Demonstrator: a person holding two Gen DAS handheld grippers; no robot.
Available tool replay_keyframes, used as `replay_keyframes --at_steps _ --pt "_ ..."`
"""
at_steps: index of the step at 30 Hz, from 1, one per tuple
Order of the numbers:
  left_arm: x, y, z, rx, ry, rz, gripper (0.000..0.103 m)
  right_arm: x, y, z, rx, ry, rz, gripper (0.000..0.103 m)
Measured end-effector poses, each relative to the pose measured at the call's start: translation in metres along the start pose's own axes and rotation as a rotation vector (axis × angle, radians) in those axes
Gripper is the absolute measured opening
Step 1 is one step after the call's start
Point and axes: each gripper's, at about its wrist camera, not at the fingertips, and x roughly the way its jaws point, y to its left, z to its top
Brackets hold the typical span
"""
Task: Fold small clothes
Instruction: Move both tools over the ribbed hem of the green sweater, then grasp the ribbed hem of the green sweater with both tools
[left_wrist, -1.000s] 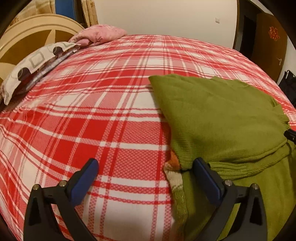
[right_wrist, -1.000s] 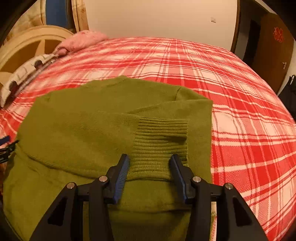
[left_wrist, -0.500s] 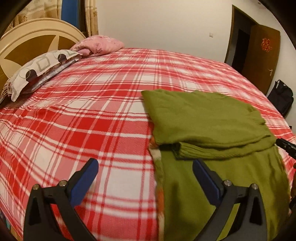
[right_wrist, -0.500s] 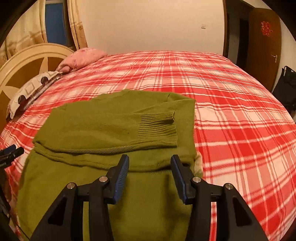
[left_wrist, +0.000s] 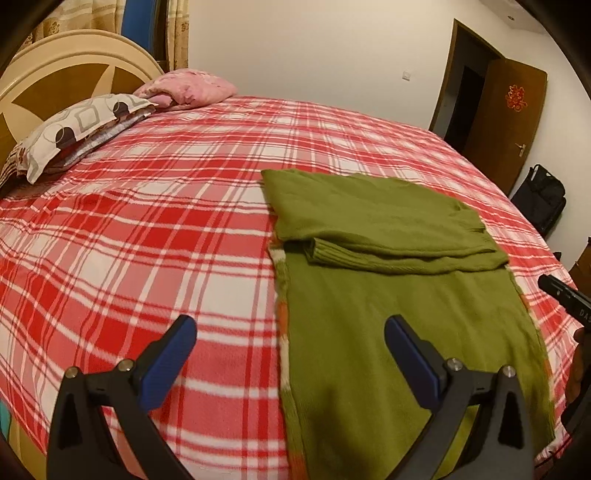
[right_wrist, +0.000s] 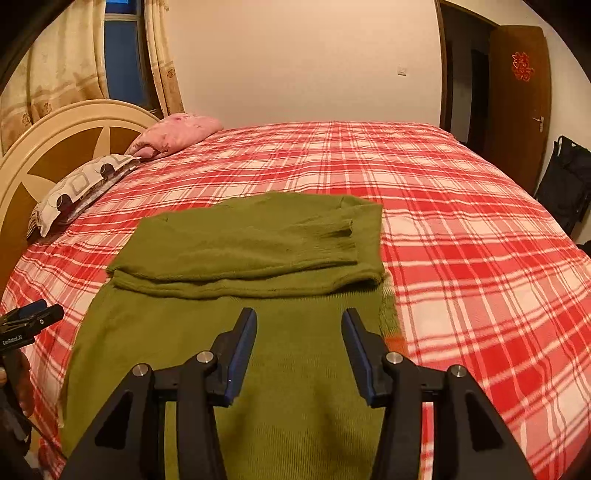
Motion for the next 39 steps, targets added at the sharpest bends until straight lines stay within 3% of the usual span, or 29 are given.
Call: replay_keyframes --at_steps 12,20,34,39 --pt "-0.025 -0.014 -0.035 0.037 0.032 -0.052 0.103 -0.031 -0.020 -0.056 0.075 0.076 -0.049 0.050" --pt "-0.038 -0.030 -0.074 0.131 0.076 -0.057 0.103 -0.051 -0.032 -0.094 0.097 0.131 -0.076 0.050" --pt "-0.045 -0.021 -0.122 0.106 0.199 -0.082 0.102 -0.081 -0.030 -0.140 0.090 0.176 -0.067 0.050" --pt "-0.043 -0.023 -0.138 0.093 0.268 -0.147 0.091 -0.094 -0.035 -0.156 0.093 0.181 -0.086 0.050"
